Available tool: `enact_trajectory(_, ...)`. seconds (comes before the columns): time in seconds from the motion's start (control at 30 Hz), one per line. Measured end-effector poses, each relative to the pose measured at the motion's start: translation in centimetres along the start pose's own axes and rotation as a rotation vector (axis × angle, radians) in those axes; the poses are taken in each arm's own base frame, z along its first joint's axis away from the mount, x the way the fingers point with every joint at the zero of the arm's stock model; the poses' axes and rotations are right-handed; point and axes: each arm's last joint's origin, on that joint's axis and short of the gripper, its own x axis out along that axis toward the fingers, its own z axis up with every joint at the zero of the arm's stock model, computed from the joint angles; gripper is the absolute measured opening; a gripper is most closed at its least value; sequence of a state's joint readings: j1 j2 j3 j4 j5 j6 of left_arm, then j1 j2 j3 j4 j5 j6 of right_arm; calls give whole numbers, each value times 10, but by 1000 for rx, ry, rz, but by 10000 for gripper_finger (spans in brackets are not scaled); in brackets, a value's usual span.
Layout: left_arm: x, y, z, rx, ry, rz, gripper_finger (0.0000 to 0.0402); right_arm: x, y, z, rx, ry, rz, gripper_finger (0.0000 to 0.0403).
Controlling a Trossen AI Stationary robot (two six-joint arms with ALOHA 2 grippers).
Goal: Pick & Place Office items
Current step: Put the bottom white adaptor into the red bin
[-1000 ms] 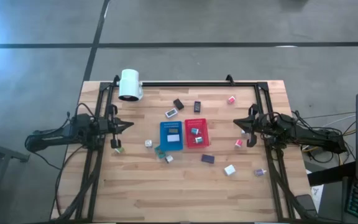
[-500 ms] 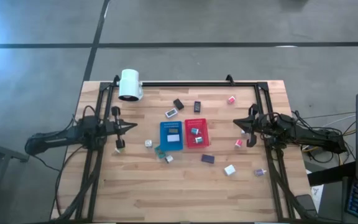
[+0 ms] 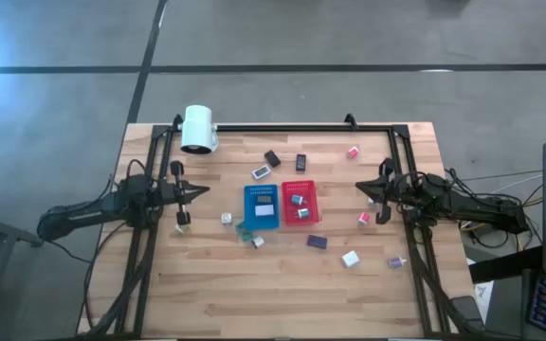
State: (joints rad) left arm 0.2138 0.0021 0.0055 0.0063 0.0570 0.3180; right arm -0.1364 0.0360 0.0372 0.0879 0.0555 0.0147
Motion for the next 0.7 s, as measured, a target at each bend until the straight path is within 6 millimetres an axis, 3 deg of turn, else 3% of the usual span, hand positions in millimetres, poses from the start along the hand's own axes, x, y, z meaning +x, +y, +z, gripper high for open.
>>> enact_trajectory(0.5,0,0,0,36,-3,-2,0,0,0,1,-19,-8,0,8)
enact_trajectory(0.7,-1,2,8,19,-38,5,0,-1,0,12,-8,-126,1,8)
